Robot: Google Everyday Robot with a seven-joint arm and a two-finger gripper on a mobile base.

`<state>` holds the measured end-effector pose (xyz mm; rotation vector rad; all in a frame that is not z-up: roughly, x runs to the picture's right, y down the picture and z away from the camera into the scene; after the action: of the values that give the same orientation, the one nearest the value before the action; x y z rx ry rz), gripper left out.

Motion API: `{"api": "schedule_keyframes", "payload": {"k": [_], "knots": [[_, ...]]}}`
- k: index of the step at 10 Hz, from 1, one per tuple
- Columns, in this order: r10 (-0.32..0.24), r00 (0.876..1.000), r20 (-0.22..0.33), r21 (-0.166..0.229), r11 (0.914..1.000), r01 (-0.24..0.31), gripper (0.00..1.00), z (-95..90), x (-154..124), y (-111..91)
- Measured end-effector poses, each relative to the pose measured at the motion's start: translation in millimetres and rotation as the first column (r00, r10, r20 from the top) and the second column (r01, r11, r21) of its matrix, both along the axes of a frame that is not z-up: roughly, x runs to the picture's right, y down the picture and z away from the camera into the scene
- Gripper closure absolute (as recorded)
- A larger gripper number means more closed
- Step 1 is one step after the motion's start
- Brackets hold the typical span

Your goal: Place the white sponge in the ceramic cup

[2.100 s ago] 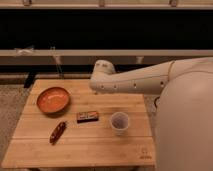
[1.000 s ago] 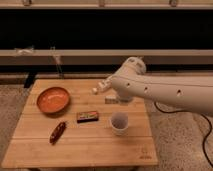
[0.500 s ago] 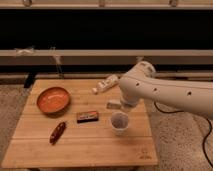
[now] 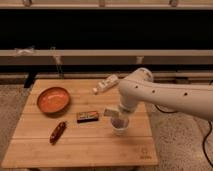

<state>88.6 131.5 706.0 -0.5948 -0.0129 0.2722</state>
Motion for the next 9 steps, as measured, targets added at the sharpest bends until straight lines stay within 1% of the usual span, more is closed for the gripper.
{"api": "schedule_keyframes", "payload": {"k": [1,2,3,4,6,8,9], "knots": [[0.005,1.000,-0.002,-0.009,0.9999,-0.005,1.00,0.5,3.0,4.2],[0.016,1.000,-0.005,-0.018,0.9997,-0.016,0.96,2.2,7.2,7.3],[0.030,0.999,-0.012,-0.028,0.9992,-0.030,0.85,3.7,13.1,10.4],[0.034,0.999,-0.014,-0.034,0.9988,-0.035,0.79,4.4,15.7,12.1],[0.037,0.999,-0.012,-0.050,0.9980,-0.038,0.56,8.3,16.5,14.4],[0.036,0.999,-0.009,-0.060,0.9975,-0.036,0.36,11.3,16.2,14.9],[0.032,0.999,-0.004,-0.065,0.9974,-0.033,0.25,12.8,14.4,14.6]]}}
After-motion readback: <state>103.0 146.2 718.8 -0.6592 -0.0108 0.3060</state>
